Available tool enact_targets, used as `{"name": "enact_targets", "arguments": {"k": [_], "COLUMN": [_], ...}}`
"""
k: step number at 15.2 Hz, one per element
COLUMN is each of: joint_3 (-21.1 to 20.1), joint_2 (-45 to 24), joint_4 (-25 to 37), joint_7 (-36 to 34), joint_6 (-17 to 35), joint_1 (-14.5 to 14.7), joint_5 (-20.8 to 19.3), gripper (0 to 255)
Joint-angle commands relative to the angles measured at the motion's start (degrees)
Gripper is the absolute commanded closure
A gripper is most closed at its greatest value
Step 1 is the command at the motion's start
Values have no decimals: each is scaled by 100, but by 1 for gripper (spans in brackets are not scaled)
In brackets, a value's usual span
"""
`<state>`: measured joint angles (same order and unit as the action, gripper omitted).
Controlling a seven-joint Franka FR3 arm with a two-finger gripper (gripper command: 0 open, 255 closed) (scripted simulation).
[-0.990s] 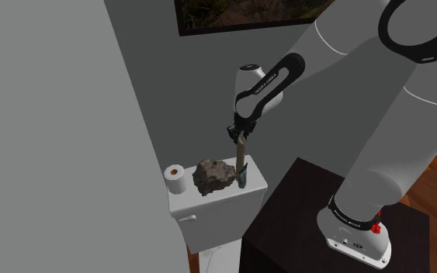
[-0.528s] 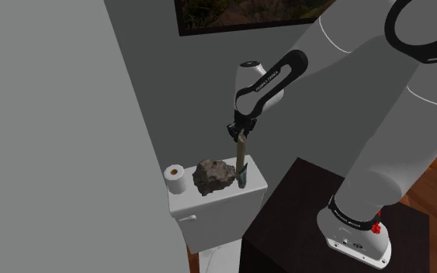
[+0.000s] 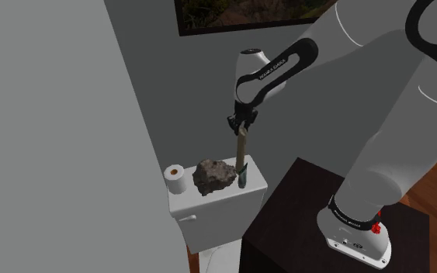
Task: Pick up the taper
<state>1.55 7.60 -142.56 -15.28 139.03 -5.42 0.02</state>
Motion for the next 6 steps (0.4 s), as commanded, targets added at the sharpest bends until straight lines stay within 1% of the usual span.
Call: {"name": "enact_targets", "arguments": {"k": [1, 4, 6], "joint_3": [-16, -17, -17], "joint_2": [119, 271, 279], "joint_4": [61, 162, 168], "joint_7": [-30, -34, -34], "joint_6": [-180, -434, -447], "joint_1": [10, 9, 9], "joint_5": [-5, -10, -10], "gripper": [255, 255, 255]}}
